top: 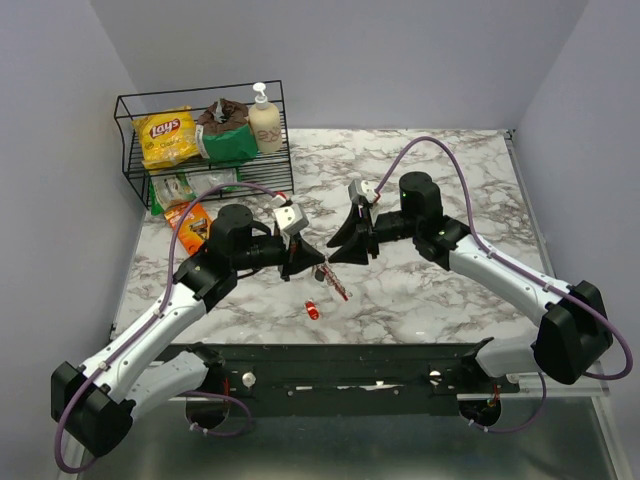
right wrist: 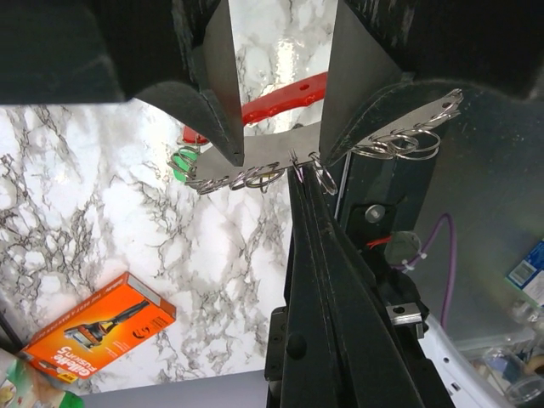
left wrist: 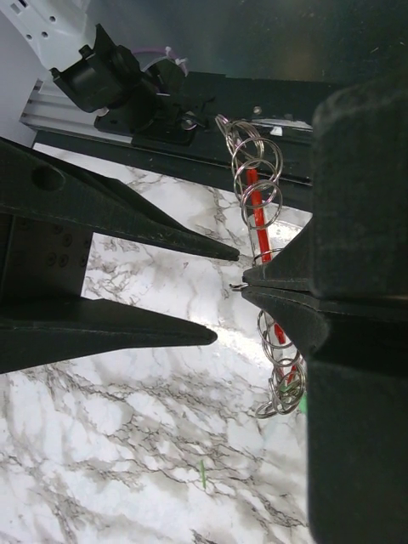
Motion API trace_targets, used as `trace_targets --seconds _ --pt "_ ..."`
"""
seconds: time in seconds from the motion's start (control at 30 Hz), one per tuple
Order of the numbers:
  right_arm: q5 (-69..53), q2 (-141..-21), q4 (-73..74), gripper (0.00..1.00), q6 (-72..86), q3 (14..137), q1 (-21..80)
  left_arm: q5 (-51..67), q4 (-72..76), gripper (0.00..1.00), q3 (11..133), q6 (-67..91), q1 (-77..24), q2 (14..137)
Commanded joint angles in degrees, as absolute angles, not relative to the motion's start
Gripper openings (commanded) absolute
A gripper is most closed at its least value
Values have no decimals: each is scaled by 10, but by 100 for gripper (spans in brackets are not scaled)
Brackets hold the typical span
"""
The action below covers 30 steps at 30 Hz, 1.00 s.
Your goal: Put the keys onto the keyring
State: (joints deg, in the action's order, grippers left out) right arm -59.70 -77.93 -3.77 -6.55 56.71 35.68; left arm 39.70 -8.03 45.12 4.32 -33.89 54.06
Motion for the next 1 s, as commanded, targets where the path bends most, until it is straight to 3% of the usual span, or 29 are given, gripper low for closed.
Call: trace_targets --seconds 0.0,0.13,0.3,0.4,0.43,0.7,0.73,0.77,0.8,0.87,0.97 --pt "-627 -778 -45 47 -76 562 358 419 -42 0 453 46 -342 524" --pt "-636 -783 -45 38 -75 565 357 426 -30 0 451 54 -344 526" --pt "-642 -786 -52 34 -67 566 357 432 -29 0 454 55 -345 532" --pt "-656 -790 -61 16 -56 568 357 431 -20 0 454 57 -345 533" --pt "-659 -794 -67 3 -52 570 357 432 -16 0 452 59 -345 532" --pt "-642 -785 -73 1 -48 565 358 396 -7 1 448 62 -345 521" --pt "-639 -783 -74 1 -47 565 357 387 -7 6 447 64 -345 518" --pt "-631 -782 -75 1 -47 566 357 375 -5 28 443 65 -345 508" --pt "-629 -779 -76 1 -47 566 357 357 -4 41 442 69 -345 503" --pt "-624 -776 -83 1 -45 565 357 311 -3 58 436 76 -345 483" --pt "-620 -767 -114 1 -30 555 357 260 32 68 414 87 -345 454"
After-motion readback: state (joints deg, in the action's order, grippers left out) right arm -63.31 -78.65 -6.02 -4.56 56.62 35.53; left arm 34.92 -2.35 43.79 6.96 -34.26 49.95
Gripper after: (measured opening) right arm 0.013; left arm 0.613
